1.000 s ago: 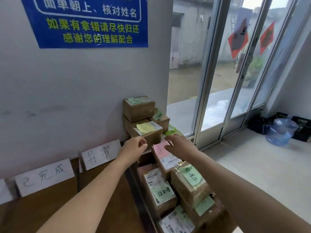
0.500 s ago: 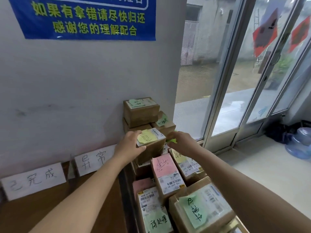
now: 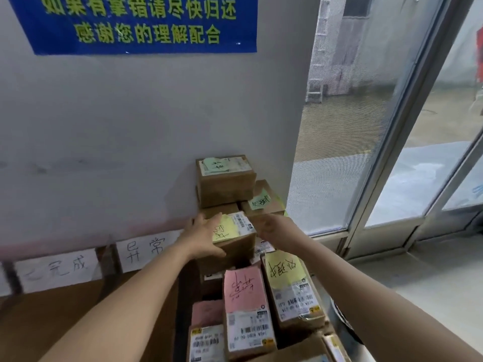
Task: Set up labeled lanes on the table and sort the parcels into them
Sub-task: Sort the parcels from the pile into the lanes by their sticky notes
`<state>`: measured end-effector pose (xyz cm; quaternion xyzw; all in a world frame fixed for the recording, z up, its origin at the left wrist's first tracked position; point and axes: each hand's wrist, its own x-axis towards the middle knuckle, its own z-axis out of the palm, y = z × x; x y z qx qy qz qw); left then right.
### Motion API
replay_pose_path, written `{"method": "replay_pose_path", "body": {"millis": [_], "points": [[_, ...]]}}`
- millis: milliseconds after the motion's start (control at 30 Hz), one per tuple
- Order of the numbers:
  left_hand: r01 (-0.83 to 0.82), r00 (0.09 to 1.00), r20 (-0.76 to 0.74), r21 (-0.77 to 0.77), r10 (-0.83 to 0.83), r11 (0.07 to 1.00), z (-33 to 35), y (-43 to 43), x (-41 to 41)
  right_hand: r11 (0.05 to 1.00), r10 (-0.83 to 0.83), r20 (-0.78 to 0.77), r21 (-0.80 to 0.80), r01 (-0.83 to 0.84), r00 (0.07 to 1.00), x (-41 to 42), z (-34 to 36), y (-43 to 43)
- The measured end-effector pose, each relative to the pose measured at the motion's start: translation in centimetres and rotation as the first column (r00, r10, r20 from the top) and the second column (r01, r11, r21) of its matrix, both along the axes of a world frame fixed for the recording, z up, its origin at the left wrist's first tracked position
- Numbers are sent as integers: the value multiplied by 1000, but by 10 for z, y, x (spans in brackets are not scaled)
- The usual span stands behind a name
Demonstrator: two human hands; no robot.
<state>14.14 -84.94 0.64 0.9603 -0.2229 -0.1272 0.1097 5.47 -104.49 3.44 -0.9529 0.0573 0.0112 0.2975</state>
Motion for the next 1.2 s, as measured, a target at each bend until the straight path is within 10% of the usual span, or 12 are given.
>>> {"method": "replay_pose_path", "body": {"millis": [200,333,600,833,1200], "points": [[-91,996,-16,-220,89,971,11,7,-13,959,-82,-34,270,88,996,11,-2,3],[-110,993,11,-292,119,950,23,9,-26,752,-70,-198,633,182,978,14,1,12],[-98,990,61,-376,130,921,40,7,-48,574,-116,-246,774,267,962,12,9,25],[-253,941,-337,-733,-13,631,54,8,-59,514,-203,-99,836,192,974,-3,13,18],[-538,647,-728,-646,-227,541,37,2,-62,492,-211,-60,856,158,976,-28,29,9]]}}
